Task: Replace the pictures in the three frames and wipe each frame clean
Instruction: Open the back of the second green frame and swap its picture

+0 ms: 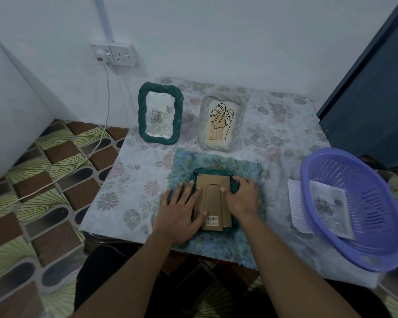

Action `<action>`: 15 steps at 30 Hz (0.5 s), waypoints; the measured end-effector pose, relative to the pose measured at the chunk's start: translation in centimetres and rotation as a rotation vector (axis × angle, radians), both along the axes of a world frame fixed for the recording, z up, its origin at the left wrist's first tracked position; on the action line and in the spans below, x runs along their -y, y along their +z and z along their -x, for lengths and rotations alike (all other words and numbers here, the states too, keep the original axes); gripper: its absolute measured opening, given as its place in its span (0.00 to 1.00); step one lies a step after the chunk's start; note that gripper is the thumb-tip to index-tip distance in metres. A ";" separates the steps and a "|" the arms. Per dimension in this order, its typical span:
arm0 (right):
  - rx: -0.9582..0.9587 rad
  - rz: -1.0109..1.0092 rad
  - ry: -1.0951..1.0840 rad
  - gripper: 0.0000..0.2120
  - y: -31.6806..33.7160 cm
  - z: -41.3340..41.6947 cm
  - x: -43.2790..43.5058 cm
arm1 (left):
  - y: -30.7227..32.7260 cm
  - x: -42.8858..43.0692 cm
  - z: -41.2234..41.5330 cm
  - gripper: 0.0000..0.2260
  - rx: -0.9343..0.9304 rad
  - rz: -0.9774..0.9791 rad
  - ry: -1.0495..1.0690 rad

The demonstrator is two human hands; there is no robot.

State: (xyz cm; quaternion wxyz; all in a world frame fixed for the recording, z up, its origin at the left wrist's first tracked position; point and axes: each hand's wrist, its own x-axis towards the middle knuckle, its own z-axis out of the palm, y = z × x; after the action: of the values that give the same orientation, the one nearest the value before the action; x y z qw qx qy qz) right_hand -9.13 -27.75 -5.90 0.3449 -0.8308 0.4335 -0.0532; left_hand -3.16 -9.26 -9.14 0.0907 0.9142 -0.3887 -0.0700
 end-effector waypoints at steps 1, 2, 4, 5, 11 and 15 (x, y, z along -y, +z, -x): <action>0.002 -0.004 -0.004 0.25 0.0 0.0 0.0 | -0.1 0.0 0.0 0.33 0.002 -0.005 0.000; 0.002 -0.006 -0.005 0.24 0.0 -0.1 0.0 | -0.1 0.0 0.0 0.33 0.003 -0.005 0.000; -0.007 -0.004 0.002 0.23 0.0 -0.1 0.1 | -0.1 -0.1 0.0 0.33 -0.001 0.007 0.001; -0.014 -0.003 0.012 0.23 0.0 -0.1 0.2 | -0.1 -0.2 0.0 0.32 -0.006 0.014 0.002; -0.067 -0.043 0.115 0.23 0.5 -0.5 1.5 | 0.0 -0.3 -0.1 0.32 -0.027 0.050 0.003; -0.030 -0.050 0.125 0.17 0.5 -0.8 2.2 | 0.1 -0.3 -0.1 0.33 -0.034 0.046 0.002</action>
State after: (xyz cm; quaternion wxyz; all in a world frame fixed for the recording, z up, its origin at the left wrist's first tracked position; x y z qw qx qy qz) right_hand -8.32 -29.91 -5.40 0.3616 -0.8482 0.3869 -0.0082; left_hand -3.06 -8.92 -9.07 0.1183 0.9110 -0.3875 -0.0765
